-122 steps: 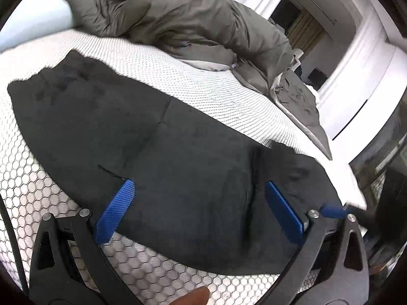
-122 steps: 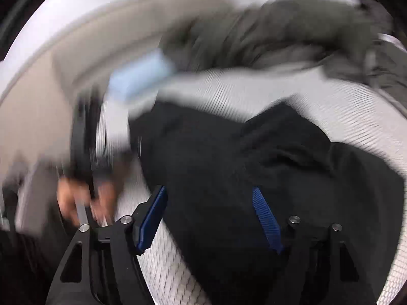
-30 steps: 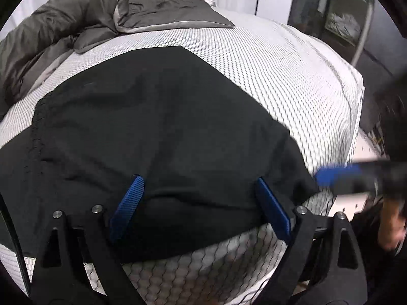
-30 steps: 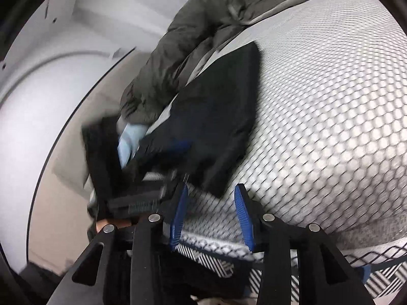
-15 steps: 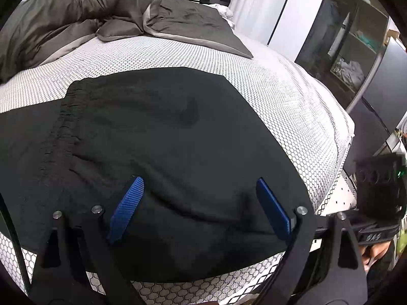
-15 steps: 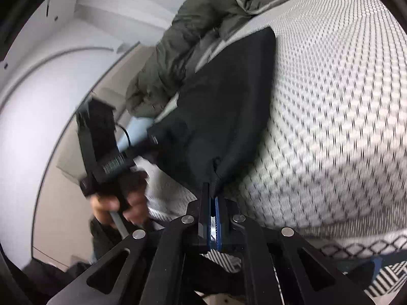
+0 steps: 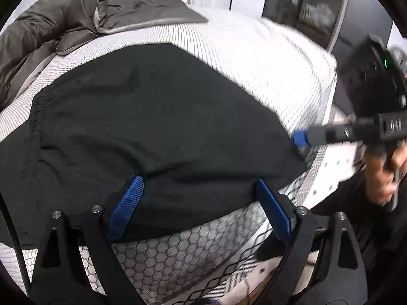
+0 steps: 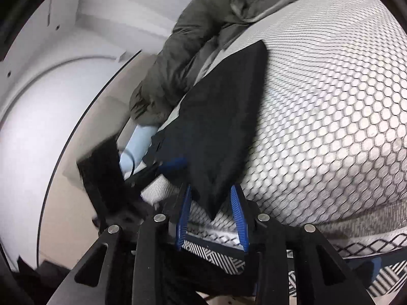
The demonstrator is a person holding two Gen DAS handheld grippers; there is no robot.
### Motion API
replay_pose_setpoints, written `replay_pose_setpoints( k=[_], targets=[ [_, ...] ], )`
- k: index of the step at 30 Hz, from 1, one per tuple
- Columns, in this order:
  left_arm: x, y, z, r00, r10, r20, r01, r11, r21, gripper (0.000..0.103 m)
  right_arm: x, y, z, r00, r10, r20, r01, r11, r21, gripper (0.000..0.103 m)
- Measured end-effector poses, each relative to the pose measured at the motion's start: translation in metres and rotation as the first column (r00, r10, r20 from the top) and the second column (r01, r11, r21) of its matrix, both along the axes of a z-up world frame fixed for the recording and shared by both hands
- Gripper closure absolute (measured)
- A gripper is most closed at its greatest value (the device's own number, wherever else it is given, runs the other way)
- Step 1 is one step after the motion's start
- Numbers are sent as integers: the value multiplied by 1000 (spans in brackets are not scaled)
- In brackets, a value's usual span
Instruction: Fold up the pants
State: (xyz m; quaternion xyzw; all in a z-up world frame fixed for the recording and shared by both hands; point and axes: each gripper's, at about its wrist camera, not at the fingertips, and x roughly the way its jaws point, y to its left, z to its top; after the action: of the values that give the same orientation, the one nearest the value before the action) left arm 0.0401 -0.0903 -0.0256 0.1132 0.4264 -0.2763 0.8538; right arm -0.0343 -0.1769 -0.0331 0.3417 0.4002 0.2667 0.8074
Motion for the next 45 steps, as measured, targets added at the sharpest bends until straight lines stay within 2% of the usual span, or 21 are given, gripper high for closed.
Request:
replay_pose_setpoints(
  k=[2,3,4,7,10,14,18,20,22,26,27,28,29,30,31,32,38,39,40,42,45],
  targets=[
    [-1,-2,-4,1000,-20,-1,20,999,38,14,6,9,-9,999,24,-41,-25,999,-22,72],
    [-2,-1,-2,1000,-24,0,24,999,37,14,8,14,-10,998,46,-50,-47,999,-18,80],
    [-6,1,1,1000,-20,2,20,1000,15,14,9,21,-12,995,80,-52,-80,997,-10,91],
    [-10,15,12,1000,-13,9,13,996,-88,14,3,35,-12,990,139,-37,-142,985,-93,97],
    [-15,20,18,1000,-26,2,26,989,-149,14,-2,40,-7,984,180,-17,-181,975,-127,96],
    [-28,23,16,999,-32,-43,20,970,-243,14,-3,14,-4,998,56,9,-55,996,-70,77],
    [-39,24,8,986,-40,-160,-22,928,-372,26,1,-13,-4,997,-75,3,75,997,-7,77],
    [-44,22,-1,969,-51,-243,-71,881,-468,30,3,-18,-5,995,-96,-6,96,995,10,77],
    [-41,17,-12,945,-56,-323,-131,838,-529,35,2,-16,-3,996,-93,-2,93,995,19,77],
    [-32,7,-19,921,2,-389,-231,806,-544,39,-15,-38,-2,998,-65,10,65,998,1,77],
    [-29,6,-18,920,17,-391,-247,800,-547,39,-16,-23,2,998,-60,14,60,998,-4,77],
    [-25,5,-19,918,52,-392,-276,795,-540,44,-16,-21,1,998,-54,16,55,998,-9,77],
    [-23,6,-22,913,68,-403,-296,789,-538,60,-14,-19,1,999,-53,14,53,999,-12,77],
    [-20,7,-26,903,79,-421,-320,777,-542,70,-11,-16,0,999,-52,9,52,999,-14,77],
    [-18,8,-27,901,80,-426,-326,772,-545,92,-8,-16,0,999,-54,-2,54,998,-14,77],
    [-19,9,-29,904,93,-417,-330,773,-542,101,-4,-13,1,998,-55,-10,55,998,-14,77],
    [-26,15,-32,915,77,-396,-312,758,-573,103,49,-2,-4,997,-24,-70,25,1000,9,76],
    [-26,16,-32,917,70,-392,-304,761,-574,103,57,4,-8,996,-13,-84,14,1000,9,83],
    [-28,18,-32,919,65,-388,-296,764,-574,103,62,10,-7,997,-16,-76,14,1000,-26,96],
    [-30,22,-32,922,62,-383,-289,767,-573,103,65,14,-3,999,-19,-39,16,997,-77,100],
    [-29,31,-30,921,66,-383,-295,760,-579,103,71,15,8,999,-45,6,45,996,-72,100]
  ],
)
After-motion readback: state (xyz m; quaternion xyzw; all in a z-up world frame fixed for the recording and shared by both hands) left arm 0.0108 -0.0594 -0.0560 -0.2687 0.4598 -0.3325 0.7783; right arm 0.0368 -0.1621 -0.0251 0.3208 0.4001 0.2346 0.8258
